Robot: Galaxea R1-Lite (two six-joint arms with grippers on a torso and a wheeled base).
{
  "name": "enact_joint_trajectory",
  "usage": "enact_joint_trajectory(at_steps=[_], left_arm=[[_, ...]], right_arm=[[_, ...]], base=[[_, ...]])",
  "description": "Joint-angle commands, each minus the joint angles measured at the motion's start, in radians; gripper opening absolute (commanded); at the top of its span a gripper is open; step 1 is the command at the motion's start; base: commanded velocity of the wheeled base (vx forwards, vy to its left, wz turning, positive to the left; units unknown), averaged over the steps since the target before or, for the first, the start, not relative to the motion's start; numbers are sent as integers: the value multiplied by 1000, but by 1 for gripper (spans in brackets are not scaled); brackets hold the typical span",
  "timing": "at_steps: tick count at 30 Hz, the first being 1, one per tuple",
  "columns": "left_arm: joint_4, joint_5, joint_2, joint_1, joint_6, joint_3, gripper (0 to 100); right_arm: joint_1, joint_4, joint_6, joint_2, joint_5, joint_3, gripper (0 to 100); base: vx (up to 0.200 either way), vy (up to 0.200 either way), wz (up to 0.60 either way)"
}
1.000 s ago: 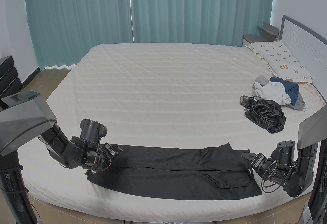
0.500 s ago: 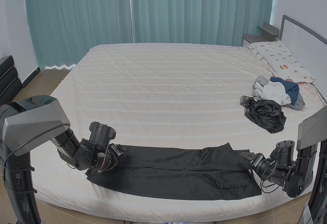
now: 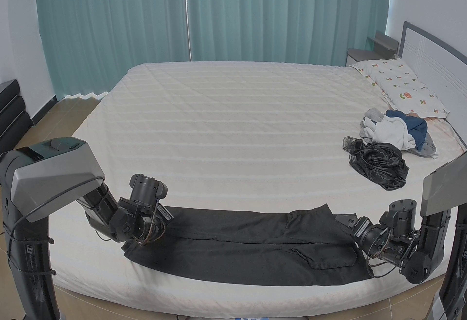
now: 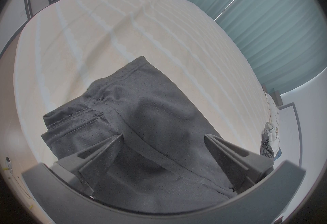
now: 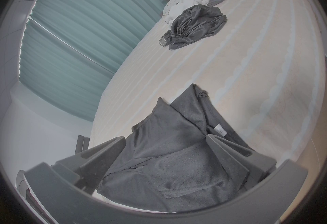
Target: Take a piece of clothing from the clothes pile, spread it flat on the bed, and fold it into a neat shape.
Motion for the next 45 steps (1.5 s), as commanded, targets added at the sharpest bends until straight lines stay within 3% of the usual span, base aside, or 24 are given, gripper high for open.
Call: enact_joint_trajectory(at_steps=[1,8,24,31,37,45], left_arm=[[-1,7,-20,-1,-4,6,0],[-8,47,-38,-6,-6,7,0],[-80,48,-36,-6,-4,35,0],[-80,48,-38,-6,-4,35,0],[-81,48,-39,-6,-4,35,0],[-81,48,-38,-2,-4,35,0]], right_arm=[[32,5,26,11,-1,-27,100],[56,7,47,106,-4,-51,100],[49,70,81,189,-36,-162,100],[21,113,86,201,-94,-235,100],[18,114,93,187,-96,-231,100],[47,126,113,26,-94,-159,100]], base=[[0,0,0],[0,0,0],[0,0,0],[0,0,0],[0,0,0],[0,0,0]])
